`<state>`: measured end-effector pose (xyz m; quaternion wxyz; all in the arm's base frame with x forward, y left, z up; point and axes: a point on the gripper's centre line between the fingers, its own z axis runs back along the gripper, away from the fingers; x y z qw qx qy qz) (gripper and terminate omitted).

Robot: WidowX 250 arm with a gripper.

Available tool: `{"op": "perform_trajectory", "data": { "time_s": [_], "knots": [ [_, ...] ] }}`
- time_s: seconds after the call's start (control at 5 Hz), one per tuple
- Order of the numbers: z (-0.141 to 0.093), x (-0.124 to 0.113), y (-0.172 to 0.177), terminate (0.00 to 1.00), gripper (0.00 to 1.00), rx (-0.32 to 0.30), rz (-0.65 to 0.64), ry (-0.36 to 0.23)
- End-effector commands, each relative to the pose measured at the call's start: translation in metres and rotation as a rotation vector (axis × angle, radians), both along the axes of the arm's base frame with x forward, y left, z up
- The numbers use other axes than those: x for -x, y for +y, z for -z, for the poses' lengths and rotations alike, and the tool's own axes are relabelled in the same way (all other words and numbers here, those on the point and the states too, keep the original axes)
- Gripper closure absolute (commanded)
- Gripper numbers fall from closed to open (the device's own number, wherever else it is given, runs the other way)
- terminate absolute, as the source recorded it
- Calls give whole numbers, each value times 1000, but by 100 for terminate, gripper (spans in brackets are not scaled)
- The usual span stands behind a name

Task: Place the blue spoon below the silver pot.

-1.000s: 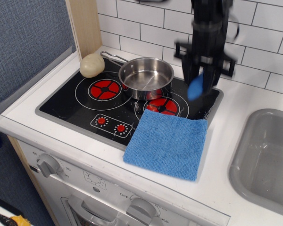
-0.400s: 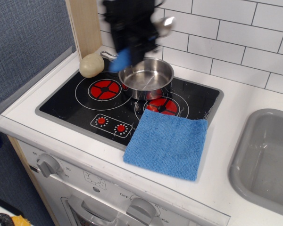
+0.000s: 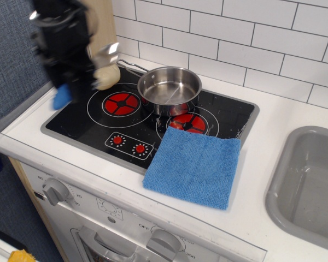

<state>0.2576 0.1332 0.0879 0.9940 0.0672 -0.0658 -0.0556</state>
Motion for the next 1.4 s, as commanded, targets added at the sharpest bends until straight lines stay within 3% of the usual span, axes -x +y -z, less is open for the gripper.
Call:
{"op": "perform_trajectory", "data": {
  "time_s": [0.0,0.2,0.8,1.0,1.2],
  "knots": [
    [27,-2,-2,0,100,44,43,59],
    [42,-1,-11,0,100,61,79,108],
    [55,-9,-26,0,100,56,84,156],
    [57,-9,-25,0,0,60,51,177],
    [52,-9,-26,0,0,65,58,159]
  ]
}}
